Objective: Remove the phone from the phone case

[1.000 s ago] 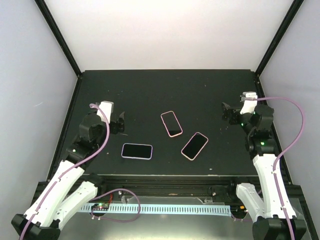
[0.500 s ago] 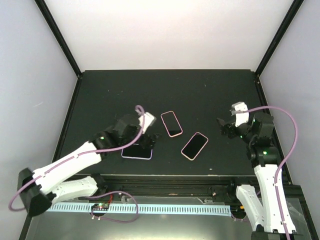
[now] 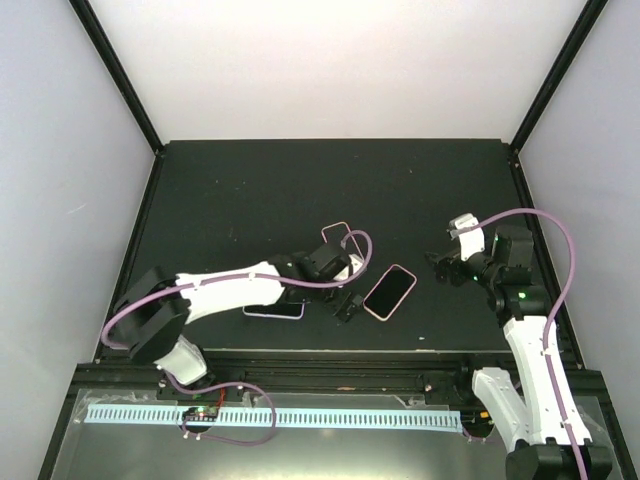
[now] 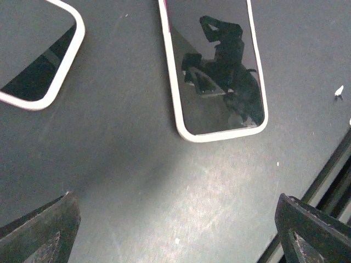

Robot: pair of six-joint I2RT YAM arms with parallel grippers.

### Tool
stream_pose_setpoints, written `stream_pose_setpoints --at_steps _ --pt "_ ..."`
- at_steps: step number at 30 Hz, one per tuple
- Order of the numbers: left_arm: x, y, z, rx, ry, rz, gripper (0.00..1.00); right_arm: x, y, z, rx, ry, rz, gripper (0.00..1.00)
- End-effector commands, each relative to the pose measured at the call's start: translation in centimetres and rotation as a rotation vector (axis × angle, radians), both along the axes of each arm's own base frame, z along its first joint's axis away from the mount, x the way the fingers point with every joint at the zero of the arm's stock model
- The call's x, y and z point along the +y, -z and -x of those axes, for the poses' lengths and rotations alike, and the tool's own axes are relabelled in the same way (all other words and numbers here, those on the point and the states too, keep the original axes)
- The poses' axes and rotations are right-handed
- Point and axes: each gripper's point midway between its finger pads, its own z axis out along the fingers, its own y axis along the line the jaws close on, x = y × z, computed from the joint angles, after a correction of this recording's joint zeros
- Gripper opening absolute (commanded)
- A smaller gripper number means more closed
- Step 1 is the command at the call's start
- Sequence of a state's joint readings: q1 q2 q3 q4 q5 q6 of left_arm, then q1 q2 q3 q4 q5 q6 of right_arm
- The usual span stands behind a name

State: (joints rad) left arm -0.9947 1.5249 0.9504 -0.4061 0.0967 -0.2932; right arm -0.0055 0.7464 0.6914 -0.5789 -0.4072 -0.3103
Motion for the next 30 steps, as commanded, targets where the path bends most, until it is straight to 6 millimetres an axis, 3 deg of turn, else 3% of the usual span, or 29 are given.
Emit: stream_pose_setpoints --at_steps 1,8,13,22,30 --pt "-4.3 -0.9 -1.2 0.025 0.028 0.079 0.99 0.6 -1.3 0.4 -0.033 -0.042 0.002 0.94" --pt "-8.1 2.6 -3.8 0.065 0.098 -0.059 0.99 0.8 -1.7 0.9 -0.051 -0.054 -0.005 0.94" --pt "-9.7 4.0 -3.3 0.127 0.119 -0.06 0.99 0.7 -1.9 0.9 -0.059 -0.047 -0.001 0.94" --pt "-10.1 6.0 -0.6 0.182 0.157 -0.077 0.99 0.8 -1.4 0.7 -0.041 -0.052 -0.002 0.94" --pt "-14.1 4.4 4.5 0.217 0.352 0.06 0.99 0.6 -1.3 0.6 -0.037 -0.037 0.001 0.94"
